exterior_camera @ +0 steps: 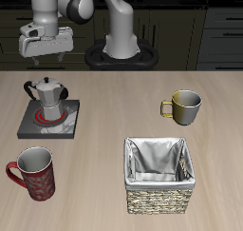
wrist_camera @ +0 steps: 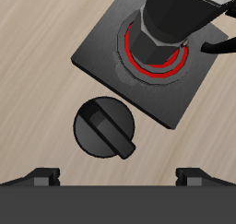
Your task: Place the moka pot on the stove and turn off the stove
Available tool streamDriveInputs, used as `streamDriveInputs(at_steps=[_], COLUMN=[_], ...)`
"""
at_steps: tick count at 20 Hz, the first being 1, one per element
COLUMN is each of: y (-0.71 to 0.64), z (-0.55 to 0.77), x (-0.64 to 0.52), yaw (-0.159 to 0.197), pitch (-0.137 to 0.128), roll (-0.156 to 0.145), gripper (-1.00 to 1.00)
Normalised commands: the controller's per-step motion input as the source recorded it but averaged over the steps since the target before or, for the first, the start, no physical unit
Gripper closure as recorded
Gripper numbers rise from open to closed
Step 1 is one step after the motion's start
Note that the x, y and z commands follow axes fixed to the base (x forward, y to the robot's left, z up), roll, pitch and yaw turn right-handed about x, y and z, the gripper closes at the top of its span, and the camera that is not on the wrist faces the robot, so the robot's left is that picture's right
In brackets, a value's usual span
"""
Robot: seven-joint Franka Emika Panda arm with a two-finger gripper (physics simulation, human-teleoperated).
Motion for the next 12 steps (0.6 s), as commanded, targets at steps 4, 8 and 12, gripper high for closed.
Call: streamDriveInputs(at_steps=[4,8,12], y=[-0.16,-0.03,-0.03], z=[0.08,0.02,-0.06], x=[0.09,0.15,0.19], yaw=[-0.021,0.012,0.016], pitch=[0.010,0.008,0.031], roll=[0.007,-0.009,0.013], gripper=[-1.00,-1.00,-1.00])
